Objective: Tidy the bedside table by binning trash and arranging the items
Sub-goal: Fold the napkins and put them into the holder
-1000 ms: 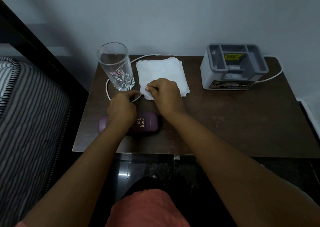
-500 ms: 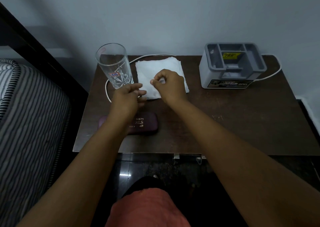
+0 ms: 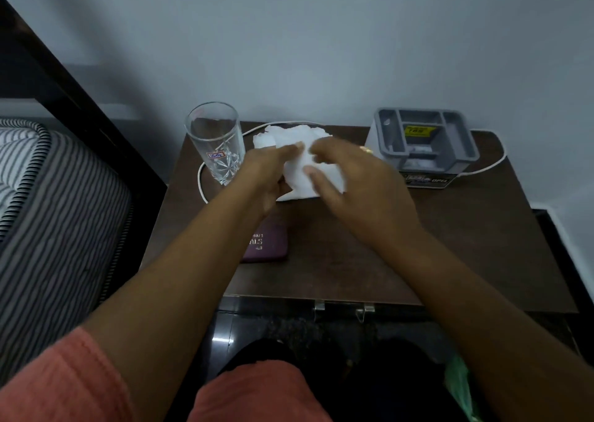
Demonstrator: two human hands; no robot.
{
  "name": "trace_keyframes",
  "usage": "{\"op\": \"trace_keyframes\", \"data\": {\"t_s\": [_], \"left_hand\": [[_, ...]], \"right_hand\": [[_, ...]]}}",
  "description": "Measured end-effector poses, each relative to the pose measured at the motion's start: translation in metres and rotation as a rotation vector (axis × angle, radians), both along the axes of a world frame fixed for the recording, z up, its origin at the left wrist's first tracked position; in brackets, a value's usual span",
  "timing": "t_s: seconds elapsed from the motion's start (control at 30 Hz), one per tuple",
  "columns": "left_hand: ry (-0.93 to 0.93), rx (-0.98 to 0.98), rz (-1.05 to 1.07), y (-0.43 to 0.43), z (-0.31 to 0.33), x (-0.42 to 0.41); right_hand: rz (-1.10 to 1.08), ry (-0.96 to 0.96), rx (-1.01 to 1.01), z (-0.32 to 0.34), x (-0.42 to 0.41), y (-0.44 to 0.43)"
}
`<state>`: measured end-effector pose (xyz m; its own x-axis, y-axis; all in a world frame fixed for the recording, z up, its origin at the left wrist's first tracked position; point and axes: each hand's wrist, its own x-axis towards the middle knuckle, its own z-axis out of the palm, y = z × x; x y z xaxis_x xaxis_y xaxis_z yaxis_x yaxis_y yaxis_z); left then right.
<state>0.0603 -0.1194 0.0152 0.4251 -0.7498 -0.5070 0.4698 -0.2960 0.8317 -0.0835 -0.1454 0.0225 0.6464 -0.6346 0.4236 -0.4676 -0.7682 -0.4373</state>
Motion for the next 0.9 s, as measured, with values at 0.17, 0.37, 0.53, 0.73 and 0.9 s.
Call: {"op": "trace_keyframes", "data": {"t_s": [0.17, 0.37, 0.53, 0.73, 0.9], "left_hand": [[0.104, -0.062, -0.069, 0.032, 0.028, -0.024], [0.187, -0.202, -0.212, 0.074, 0.077, -0.056], [-0.154, -0.023, -0.219, 0.11, 0.051, -0.062], [-0.099, 0.028, -0.208, 0.116, -0.001, -0.065], [-0.136, 0.065, -0.097, 0.108, -0.038, -0.071]], "right_hand": [[-0.438, -0.68, 1.11, -0.006, -0.045, 0.011], [-0.09, -0.992, 1.932, 0.001, -0.066, 0.051], [0.021, -0.987, 1.716, 0.023, -0.086, 0.058], [-0.274, -0.708, 1.554, -0.015, -0.084, 0.06], [-0.322, -0.656, 1.609, -0.035, -0.079, 0.059]]}}
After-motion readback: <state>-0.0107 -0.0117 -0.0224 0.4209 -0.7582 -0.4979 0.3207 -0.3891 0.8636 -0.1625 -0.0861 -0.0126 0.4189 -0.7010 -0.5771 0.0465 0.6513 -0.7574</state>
